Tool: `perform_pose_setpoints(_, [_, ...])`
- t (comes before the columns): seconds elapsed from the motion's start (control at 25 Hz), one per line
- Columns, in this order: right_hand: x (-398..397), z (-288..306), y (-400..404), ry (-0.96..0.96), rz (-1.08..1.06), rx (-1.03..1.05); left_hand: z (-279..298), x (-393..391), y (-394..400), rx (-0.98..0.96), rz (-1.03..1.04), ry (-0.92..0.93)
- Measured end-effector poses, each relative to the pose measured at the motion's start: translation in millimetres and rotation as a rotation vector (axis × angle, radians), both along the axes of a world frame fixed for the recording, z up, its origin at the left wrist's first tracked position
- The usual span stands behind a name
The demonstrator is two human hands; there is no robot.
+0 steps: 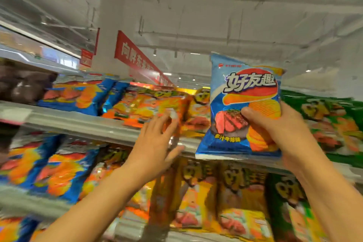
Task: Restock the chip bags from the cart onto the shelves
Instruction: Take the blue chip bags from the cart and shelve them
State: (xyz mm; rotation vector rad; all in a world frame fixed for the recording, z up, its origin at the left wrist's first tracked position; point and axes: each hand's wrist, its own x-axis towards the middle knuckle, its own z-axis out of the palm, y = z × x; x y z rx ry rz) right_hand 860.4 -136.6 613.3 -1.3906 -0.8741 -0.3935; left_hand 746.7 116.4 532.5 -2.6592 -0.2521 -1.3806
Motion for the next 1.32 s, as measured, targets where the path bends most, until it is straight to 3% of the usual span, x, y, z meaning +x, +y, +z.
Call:
perform_pose_setpoints(0.12, [-31.2, 4.6, 67.4, -0.009, 0.027, -0.007, -19.2, -35.3, 60.6, 0.044, 0.059, 0.139])
perform_pose_setpoints(0.36, [-78.0, 15.8, 182.1, -0.026, 0.112, -0.016, -28.1, -89.3, 143.4, 0.05, 0.093, 0.181])
perform_pose_setpoints(0.56, [-93.2, 36.8, 268.2, -0.085, 0.18, 0.001, -28.3, -118.4, 208.5, 0.098, 0.07, -0.005])
perform_pose_setpoints(0.76, [-105.8, 66.5, 363.6, -0.18, 0.246, -0.012, -11.4, -137.6, 301.7, -0.04, 0.154, -0.126])
perform_pose_setpoints(0.92, [-116.3, 71.2, 422.9, -0.238, 0.213, -0.035, -19.8, -146.6, 352.7, -0.046, 0.073, -0.262])
perform_pose_setpoints(1.16, [-133.9, 54.7, 473.8, -0.108, 0.084, -0.061, -31.5, -135.4, 372.6, 0.012, -0.155, -0.448])
perform_pose_setpoints(1.32, [-146.7, 26.8, 495.6, 0.078, 0.059, -0.185, -25.5, -136.2, 379.6, 0.073, -0.149, -0.379])
